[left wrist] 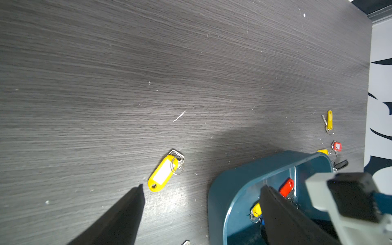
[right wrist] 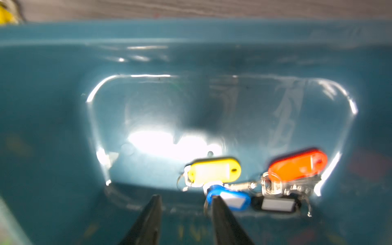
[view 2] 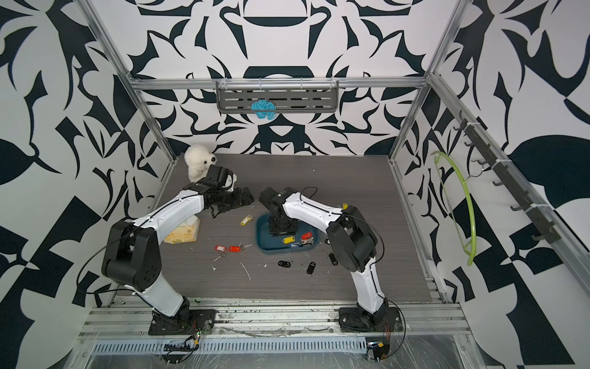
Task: Take the keys out of the storage box
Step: Pick up the key from the storage box.
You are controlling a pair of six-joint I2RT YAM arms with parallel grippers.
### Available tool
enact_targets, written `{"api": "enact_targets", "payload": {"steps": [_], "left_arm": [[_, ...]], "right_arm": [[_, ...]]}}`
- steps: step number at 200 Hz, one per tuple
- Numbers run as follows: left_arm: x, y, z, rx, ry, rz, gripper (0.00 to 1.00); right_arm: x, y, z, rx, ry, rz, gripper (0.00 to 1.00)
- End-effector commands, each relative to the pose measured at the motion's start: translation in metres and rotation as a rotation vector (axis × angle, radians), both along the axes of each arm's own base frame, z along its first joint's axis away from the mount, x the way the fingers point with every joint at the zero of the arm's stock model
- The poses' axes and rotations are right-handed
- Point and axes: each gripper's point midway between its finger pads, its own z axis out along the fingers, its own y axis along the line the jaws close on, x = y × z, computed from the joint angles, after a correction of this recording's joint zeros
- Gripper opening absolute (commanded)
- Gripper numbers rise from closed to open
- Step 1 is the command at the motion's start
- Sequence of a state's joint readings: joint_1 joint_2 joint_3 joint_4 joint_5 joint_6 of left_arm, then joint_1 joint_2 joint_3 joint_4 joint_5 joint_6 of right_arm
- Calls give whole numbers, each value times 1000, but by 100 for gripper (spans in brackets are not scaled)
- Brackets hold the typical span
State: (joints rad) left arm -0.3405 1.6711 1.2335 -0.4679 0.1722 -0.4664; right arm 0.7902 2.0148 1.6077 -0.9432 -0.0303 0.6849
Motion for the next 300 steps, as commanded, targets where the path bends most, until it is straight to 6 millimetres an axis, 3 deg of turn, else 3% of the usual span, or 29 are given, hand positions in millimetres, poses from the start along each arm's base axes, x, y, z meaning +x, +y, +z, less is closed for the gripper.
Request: {"api": "enact_targets", "payload": {"steps": [1,46,111,129,145,161,176,246,273,300], "left_arm": [[-8,2,-8,22,23,-14,93],[-8,2,-10,26,27,-12,93],[-6,2,-9,28,24,-11,93],[-7,2,-10,29,27,-12,93],[-7,2,-10,31,25,-12,93],[-7,3,-9,33,25,-13,93],[-8,3,-8,37,22,-15,93],[-8,4,-7,40,17,-16,92],[-9,4,-7,40,18,-17,93],[-10,4,-8,40,19,-18,92]], "right_arm": [[-12,-4,8,3,56,1,52],[-34,-4,-11,-5,181,5,56],[-47,-13,-35,-79,263,-17,54],[-44,-11,-43,-67,244,-28,46],[-38,-10,-47,-61,209,-39,29],[-30,-8,-40,-52,166,-49,10],[-21,-6,-25,-35,112,-49,0],[9,-6,46,23,-53,-75,0],[9,-5,50,36,-54,-76,0],[3,-7,38,20,-18,-69,0]]}}
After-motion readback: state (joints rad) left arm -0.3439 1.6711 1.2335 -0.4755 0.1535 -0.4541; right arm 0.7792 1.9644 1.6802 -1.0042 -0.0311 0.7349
